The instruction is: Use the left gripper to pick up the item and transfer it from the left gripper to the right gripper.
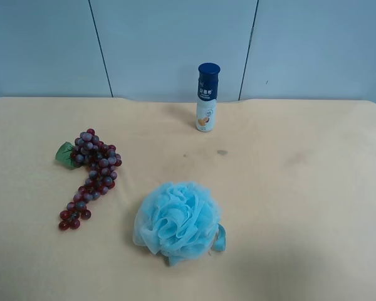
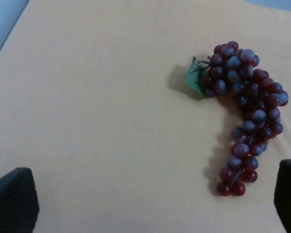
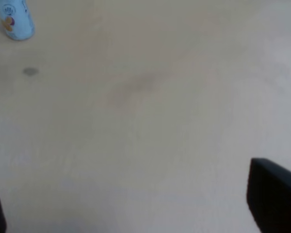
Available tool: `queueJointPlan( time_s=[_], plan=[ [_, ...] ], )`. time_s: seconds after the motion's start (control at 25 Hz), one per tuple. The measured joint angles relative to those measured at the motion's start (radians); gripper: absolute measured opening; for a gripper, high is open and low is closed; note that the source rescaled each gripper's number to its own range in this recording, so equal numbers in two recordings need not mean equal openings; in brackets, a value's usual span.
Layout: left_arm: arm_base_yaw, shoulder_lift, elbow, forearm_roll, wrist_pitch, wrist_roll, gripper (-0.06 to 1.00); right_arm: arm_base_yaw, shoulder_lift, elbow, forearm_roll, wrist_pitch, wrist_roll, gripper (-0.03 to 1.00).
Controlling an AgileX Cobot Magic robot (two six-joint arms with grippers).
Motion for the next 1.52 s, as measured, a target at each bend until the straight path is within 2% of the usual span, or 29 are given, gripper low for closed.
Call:
queueJointPlan(
  time_s=[0.84, 0.96, 1.28, 1.52],
  plan=[
    [0.0, 0.024, -0.004, 0.0, 0.009, 0.0, 1.0, 0.0, 0.0, 0.0, 0.0, 0.0, 0.0, 1.0],
    [0.0, 0.134, -0.046, 0.0, 0.036, 0.0, 1.0, 0.0, 0.0, 0.0, 0.0, 0.0, 0.0, 1.0],
    [-0.047, 0.517, -0.171, -0.011, 0.026, 0.023, 1.0, 0.0, 0.0, 0.0, 0.0, 0.0, 0.0, 1.0],
    [-0.048, 0.777, -0.176, -0.125, -0.083, 0.137, 1.0, 0.0, 0.0, 0.0, 0.0, 0.0, 0.0, 1.0]
  ],
)
